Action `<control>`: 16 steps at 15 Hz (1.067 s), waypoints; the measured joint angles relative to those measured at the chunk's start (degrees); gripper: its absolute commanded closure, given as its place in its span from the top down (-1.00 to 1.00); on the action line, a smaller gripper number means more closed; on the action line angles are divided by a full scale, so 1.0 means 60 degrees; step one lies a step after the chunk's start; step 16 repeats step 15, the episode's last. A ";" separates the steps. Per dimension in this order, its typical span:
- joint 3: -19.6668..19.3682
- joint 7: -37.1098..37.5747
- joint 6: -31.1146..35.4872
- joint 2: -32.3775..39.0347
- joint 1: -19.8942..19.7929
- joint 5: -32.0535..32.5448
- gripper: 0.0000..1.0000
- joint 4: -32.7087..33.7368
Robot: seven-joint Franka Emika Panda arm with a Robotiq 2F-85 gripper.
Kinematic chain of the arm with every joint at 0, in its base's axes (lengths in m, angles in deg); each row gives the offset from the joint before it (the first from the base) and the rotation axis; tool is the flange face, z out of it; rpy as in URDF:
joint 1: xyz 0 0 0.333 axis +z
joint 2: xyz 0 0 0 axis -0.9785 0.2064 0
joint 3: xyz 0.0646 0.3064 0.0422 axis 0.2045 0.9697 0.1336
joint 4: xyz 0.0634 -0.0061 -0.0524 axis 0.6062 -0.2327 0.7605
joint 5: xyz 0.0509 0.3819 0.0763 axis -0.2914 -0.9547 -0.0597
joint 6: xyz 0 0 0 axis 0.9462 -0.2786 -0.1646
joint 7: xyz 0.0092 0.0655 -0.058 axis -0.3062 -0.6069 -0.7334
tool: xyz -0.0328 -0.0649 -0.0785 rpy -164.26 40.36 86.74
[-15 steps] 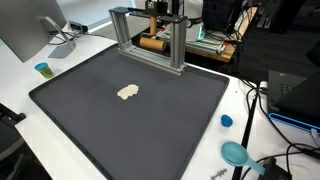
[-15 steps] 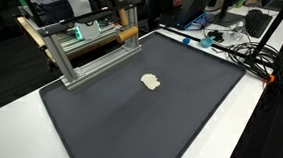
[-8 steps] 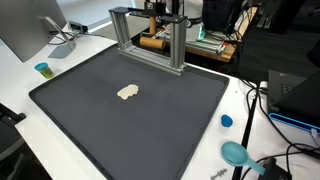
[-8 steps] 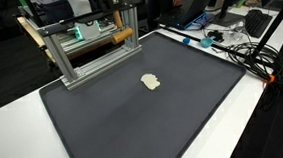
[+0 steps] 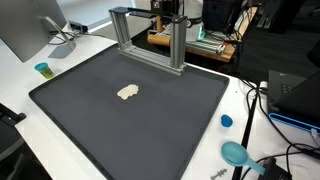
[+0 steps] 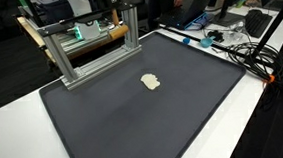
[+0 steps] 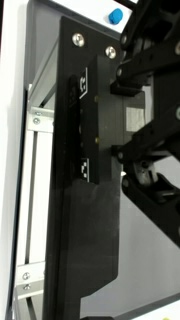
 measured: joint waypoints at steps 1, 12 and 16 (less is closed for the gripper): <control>0.0056 0.0015 -0.0119 0.0000 0.0004 0.0000 0.47 0.0000; -0.0083 0.0331 -0.0343 0.0055 0.0137 -0.0502 1.00 0.0732; -0.0542 0.0288 -0.0234 0.0253 -0.0015 -0.0605 1.00 0.1212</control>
